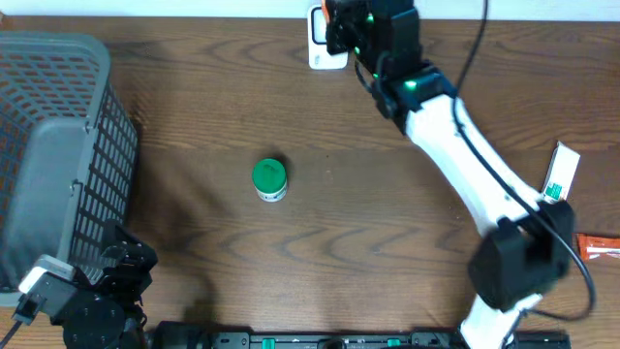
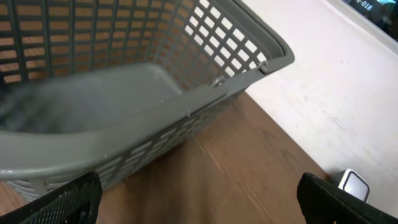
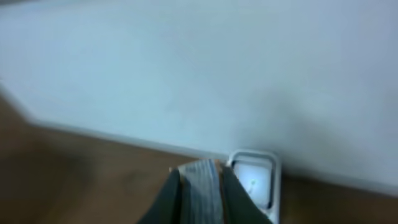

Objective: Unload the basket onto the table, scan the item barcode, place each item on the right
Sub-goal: 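Hold the orange box barcode against the scanner face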

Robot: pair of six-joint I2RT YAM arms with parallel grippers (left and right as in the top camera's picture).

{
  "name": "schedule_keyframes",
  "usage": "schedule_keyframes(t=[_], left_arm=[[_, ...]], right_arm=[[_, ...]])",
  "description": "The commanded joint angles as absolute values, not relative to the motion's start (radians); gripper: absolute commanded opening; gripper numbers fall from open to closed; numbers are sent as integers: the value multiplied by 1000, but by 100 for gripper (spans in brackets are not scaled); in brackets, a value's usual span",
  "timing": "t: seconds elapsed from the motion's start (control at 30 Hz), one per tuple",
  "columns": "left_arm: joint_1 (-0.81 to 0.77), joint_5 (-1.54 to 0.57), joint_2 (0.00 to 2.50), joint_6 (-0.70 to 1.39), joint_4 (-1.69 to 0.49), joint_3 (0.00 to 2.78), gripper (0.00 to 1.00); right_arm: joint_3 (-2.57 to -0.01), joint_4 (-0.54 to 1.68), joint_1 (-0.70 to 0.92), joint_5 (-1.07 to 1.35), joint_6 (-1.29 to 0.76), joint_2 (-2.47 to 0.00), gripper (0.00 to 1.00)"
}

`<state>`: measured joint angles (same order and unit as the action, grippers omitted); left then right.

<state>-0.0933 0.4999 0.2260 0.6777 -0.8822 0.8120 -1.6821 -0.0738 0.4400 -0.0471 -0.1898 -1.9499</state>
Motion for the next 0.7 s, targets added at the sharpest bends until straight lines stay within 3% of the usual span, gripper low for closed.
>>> schedule_keyframes(t=[0.0,0.27,0.67], left_arm=[[-90,506,223,678,-883,811,98],[-90,506,223,678,-883,811,98],[-90,506,223,678,-883,811,98]], right_arm=[[-1687,-230,439,-160,-80,-2056,1],[-1687,-688,408,-170,-43,-2317,1],[-1687,-870,372,-170,-60,-2500,1]])
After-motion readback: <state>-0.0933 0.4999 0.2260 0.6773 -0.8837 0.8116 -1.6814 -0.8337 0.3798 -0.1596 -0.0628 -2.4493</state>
